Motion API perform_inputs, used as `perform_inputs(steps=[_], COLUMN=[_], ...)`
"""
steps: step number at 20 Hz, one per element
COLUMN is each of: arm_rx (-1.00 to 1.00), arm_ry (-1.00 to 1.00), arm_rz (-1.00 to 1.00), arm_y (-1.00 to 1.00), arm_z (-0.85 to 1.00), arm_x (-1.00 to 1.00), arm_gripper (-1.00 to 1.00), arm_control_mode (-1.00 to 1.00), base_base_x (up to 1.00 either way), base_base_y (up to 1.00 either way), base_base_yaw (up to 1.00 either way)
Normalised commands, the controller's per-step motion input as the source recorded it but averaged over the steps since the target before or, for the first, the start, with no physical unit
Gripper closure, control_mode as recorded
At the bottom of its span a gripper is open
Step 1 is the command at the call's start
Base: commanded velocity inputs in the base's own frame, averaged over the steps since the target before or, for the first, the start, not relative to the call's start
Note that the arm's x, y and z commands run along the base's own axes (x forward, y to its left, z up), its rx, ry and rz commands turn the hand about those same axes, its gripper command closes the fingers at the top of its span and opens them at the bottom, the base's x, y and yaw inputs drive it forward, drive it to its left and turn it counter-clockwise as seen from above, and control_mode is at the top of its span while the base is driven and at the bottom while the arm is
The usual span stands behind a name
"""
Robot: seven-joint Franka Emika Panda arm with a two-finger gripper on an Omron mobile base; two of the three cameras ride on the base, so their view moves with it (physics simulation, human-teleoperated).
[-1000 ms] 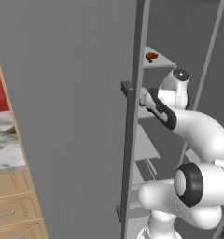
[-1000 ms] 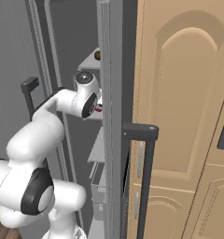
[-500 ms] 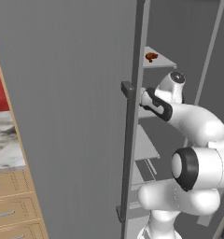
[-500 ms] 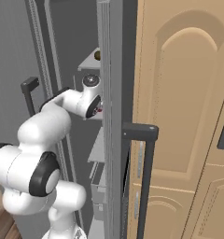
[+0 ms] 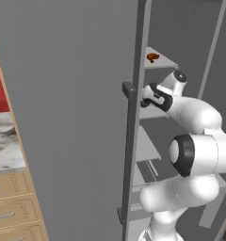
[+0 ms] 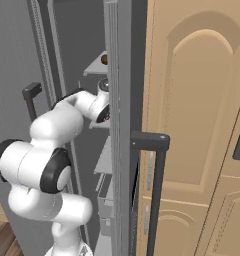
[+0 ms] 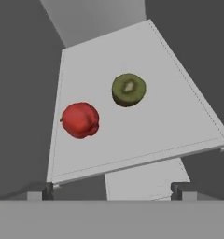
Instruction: Take the bell pepper and kiwi from the second highest rack and move them to the highest rack where the chicken drumstick and kiwi are located, to maximize freezer space. Close the freezer door after rearranging.
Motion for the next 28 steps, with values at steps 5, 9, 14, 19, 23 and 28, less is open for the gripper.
perform_inputs(steps=[5,9,14,19,23,28], arm_rx=[0.0,0.0,0.0,0.0,0.0,0.01], arm_ry=[0.0,0.0,0.0,0.0,0.0,0.0], arm_rz=[0.0,0.0,0.0,0.0,0.0,0.0], arm_y=[-0.03,-0.1,-0.12,-0.03,0.0,-0.01], arm_z=[-0.12,-0.19,-0.2,-0.15,-0.18,-0.15], arm_x=[0.29,0.35,0.39,0.27,0.2,0.22], arm_gripper=[-1.0,-1.0,-1.0,-1.0,-1.0,-1.0], arm_control_mode=[-1.0,-1.0,-1.0,-1.0,-1.0,-1.0], base_base_x=[0.0,0.0,0.0,0.0,0.0,0.0], base_base_y=[0.0,0.0,0.0,0.0,0.0,0.0], base_base_yaw=[0.0,0.0,0.0,0.0,0.0,0.0])
